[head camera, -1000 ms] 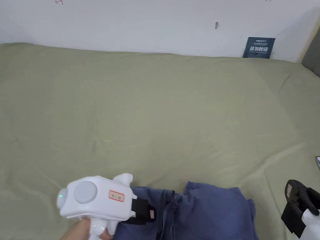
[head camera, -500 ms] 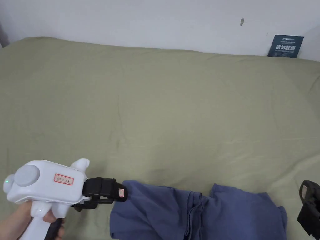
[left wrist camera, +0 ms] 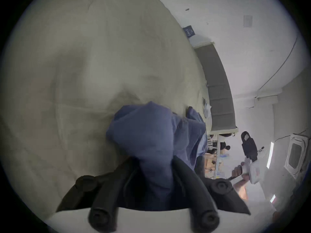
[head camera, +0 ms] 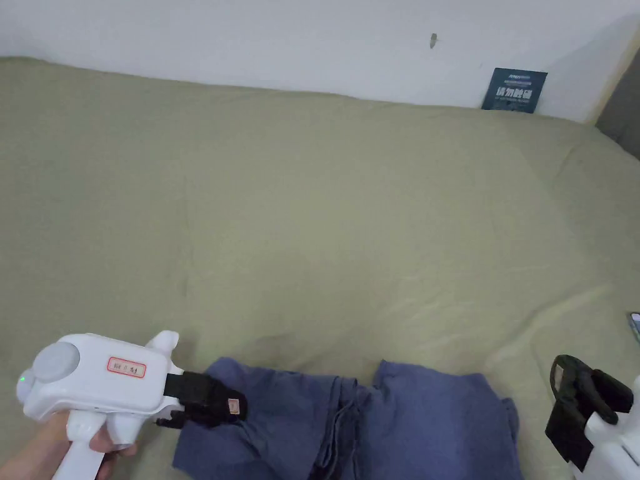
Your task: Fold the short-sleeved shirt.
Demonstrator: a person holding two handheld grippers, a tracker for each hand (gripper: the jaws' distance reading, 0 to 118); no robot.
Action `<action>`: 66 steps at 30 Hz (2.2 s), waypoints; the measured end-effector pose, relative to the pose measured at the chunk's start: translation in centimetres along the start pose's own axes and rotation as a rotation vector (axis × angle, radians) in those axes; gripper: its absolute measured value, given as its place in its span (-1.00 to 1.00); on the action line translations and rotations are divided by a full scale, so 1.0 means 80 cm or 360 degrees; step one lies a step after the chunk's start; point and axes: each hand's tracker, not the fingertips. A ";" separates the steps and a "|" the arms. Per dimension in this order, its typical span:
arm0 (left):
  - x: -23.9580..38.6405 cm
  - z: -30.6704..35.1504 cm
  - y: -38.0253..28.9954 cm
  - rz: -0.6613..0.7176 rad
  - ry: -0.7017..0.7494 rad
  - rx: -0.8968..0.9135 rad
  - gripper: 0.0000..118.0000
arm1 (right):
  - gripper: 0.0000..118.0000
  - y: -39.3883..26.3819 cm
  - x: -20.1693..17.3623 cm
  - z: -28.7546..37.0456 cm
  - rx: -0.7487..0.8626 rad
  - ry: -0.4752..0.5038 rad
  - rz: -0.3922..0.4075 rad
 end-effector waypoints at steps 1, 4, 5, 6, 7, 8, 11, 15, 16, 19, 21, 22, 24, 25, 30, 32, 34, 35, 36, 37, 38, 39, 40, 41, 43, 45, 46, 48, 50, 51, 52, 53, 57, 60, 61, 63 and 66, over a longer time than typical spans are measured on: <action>0.003 0.007 -0.006 -0.0013 -0.0019 0.0020 -0.83 | -1.00 0.001 0.001 0.002 0.0004 0.0000 0.0000; 0.014 0.043 -0.021 -0.0023 0.0020 0.0146 -0.83 | -1.00 0.006 0.006 0.006 0.0032 0.0003 -0.0014; 0.015 0.061 -0.027 0.0000 0.0032 0.0161 -0.83 | -1.00 0.008 0.007 0.005 0.0043 0.0010 -0.0014; 0.017 0.080 -0.035 -0.0001 0.0081 0.0224 -0.83 | -1.00 0.010 0.007 0.004 0.0054 0.0017 -0.0013; 0.023 0.105 -0.041 0.0012 0.0186 0.0287 -0.83 | -1.00 0.013 0.008 0.003 0.0065 0.0030 -0.0012; 0.024 0.130 -0.048 0.0036 0.0249 0.0319 -0.83 | -1.00 0.015 0.008 0.001 0.0078 0.0045 -0.0014; 0.040 0.200 -0.072 0.0134 0.0517 0.0513 -0.83 | -1.00 0.024 0.006 -0.002 0.0146 0.0084 -0.0001; 0.087 0.227 -0.079 0.0076 0.0824 0.0587 -0.83 | -1.00 0.039 0.004 -0.005 0.0226 0.0102 -0.0010; 0.100 0.222 -0.077 0.0061 0.0872 0.0577 -0.83 | -1.00 0.041 0.004 -0.004 0.0243 0.0103 -0.0017; 0.136 0.190 -0.063 0.0029 0.0896 0.0529 -0.83 | -1.00 0.048 0.007 0.002 0.0284 0.0096 -0.0024; 0.167 0.164 -0.054 -0.0019 0.0924 0.0500 -0.83 | -1.00 0.050 0.011 0.006 0.0304 0.0084 -0.0025; 0.183 0.149 -0.049 -0.0045 0.0929 0.0489 -0.83 | -1.00 0.051 0.013 0.009 0.0317 0.0073 -0.0032; 0.209 0.115 -0.043 -0.0153 0.0981 0.0419 -0.83 | -1.00 0.055 0.019 0.014 0.0356 0.0043 -0.0043; 0.221 0.097 -0.040 -0.0190 0.1005 0.0380 -0.83 | -1.00 0.057 0.022 0.016 0.0373 0.0025 -0.0040; 0.250 -0.005 -0.032 -0.0387 0.1132 0.0260 -0.39 | -1.00 0.066 0.038 0.021 0.0426 -0.0033 -0.0068; 0.252 -0.044 -0.030 -0.0485 0.1050 0.0232 0.91 | -1.00 0.065 0.044 0.023 0.0429 -0.0039 -0.0085; 0.255 -0.073 -0.031 -0.0534 0.0947 0.0195 1.00 | -1.00 0.063 0.049 0.024 0.0413 -0.0059 -0.0087; 0.258 -0.076 -0.032 -0.0554 0.0899 0.0229 1.00 | -1.00 0.061 0.053 0.025 0.0404 -0.0059 -0.0096; 0.258 -0.076 -0.032 -0.0543 0.0898 0.0243 1.00 | -1.00 0.060 0.055 0.026 0.0398 -0.0064 -0.0107; 0.257 -0.071 -0.031 -0.0539 0.0887 0.0256 1.00 | -1.00 0.058 0.058 0.026 0.0391 -0.0072 -0.0113; 0.256 -0.062 -0.029 -0.0529 0.0875 0.0270 0.99 | -1.00 0.056 0.061 0.027 0.0386 -0.0076 -0.0116; 0.262 -0.049 -0.037 -0.0514 0.0817 0.0321 0.98 | -1.00 0.055 0.062 0.027 0.0381 -0.0084 -0.0119; 0.258 -0.035 -0.039 -0.0486 0.0761 0.0378 0.95 | -1.00 0.054 0.062 0.026 0.0375 -0.0092 -0.0124; 0.251 -0.021 -0.041 -0.0472 0.0690 0.0428 0.86 | -1.00 0.053 0.062 0.025 0.0364 -0.0090 -0.0136; 0.240 -0.006 -0.048 -0.0418 0.0546 0.0460 -0.34 | -1.00 0.051 0.061 0.023 0.0326 -0.0059 -0.0170; 0.204 -0.013 -0.049 -0.0294 0.0437 0.0460 -1.00 | -1.00 0.046 0.054 0.020 0.0306 -0.0038 -0.0181; 0.184 -0.022 -0.048 -0.0264 0.0410 0.0374 -1.00 | -1.00 0.044 0.051 0.019 0.0288 -0.0025 -0.0178; 0.148 -0.048 -0.049 -0.0169 0.0270 0.0273 -1.00 | -1.00 0.039 0.042 0.016 0.0258 -0.0005 -0.0159; 0.113 -0.082 -0.053 -0.0099 0.0179 0.0132 -1.00 | -1.00 0.033 0.034 0.013 0.0213 0.0009 -0.0135; 0.101 -0.097 -0.055 -0.0083 0.0147 0.0108 -1.00 | -1.00 0.030 0.031 0.012 0.0189 0.0026 -0.0133; 0.089 -0.114 -0.058 -0.0073 0.0179 0.0065 -1.00 | -1.00 0.026 0.027 0.010 0.0157 0.0055 -0.0140; 0.080 -0.125 -0.060 -0.0063 0.0233 0.0058 -1.00 | -1.00 0.023 0.024 0.008 0.0109 0.0090 -0.0146; 0.095 -0.102 -0.058 -0.0077 0.0109 0.0097 -1.00 | -1.00 0.011 0.004 -0.005 -0.0039 0.0264 -0.0144; 0.113 -0.053 -0.057 -0.0277 0.0163 0.0142 -1.00 | -1.00 0.006 -0.027 -0.031 -0.0218 0.0584 -0.0201; 0.115 -0.033 -0.059 -0.0273 0.0157 0.0171 -1.00 | -1.00 0.004 -0.042 -0.043 -0.0311 0.0751 -0.0231; 0.111 0.010 -0.062 -0.0248 0.0177 0.0235 -1.00 | -1.00 -0.007 -0.071 -0.073 -0.0479 0.1028 -0.0352; 0.097 0.063 -0.065 -0.0248 0.0331 0.0341 -1.00 | -1.00 -0.036 -0.120 -0.125 -0.0769 0.1364 -0.0491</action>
